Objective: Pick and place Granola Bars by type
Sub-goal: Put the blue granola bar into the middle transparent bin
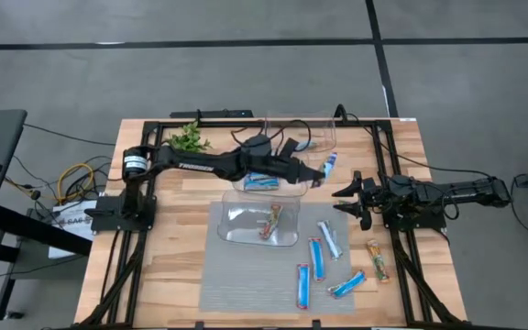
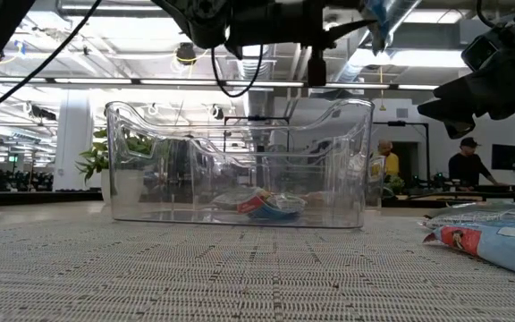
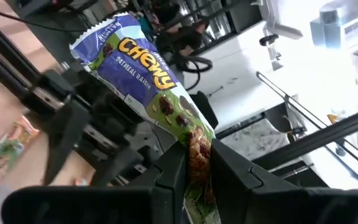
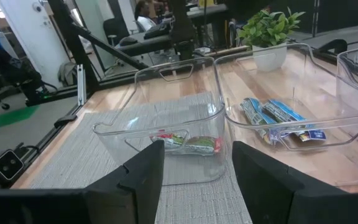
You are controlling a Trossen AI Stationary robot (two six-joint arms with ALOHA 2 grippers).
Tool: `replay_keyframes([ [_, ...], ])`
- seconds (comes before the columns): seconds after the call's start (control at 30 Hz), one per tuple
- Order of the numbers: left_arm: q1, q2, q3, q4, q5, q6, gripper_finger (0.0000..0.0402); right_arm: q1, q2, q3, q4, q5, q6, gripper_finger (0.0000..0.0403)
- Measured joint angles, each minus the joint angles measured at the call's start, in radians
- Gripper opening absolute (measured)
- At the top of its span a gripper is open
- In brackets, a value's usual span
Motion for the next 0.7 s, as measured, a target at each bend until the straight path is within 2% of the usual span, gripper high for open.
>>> replay_keyframes([
  [0.27, 0.042, 0.0, 0.0, -0.148, 0.059, 0.03, 0.0059, 0.0, 0.0, 0.0, 0.0, 0.0, 0.0, 0.0184],
  [0.37, 0.056, -0.023, 0.0, -0.295, 0.055, 0.105, 0.0059, 0.0, 0.0, 0.0, 0.0, 0.0, 0.0, 0.0184],
  [0.53, 0.075, -0.115, 0.0, -0.645, -0.086, 0.34, 0.0059, 0.0, 0.0, 0.0, 0.0, 0.0, 0.0, 0.0184],
  [0.7, 0.087, -0.174, 0.0, -0.874, -0.242, 0.536, 0.0059, 0.0, 0.0, 0.0, 0.0, 0.0, 0.0, 0.0184],
])
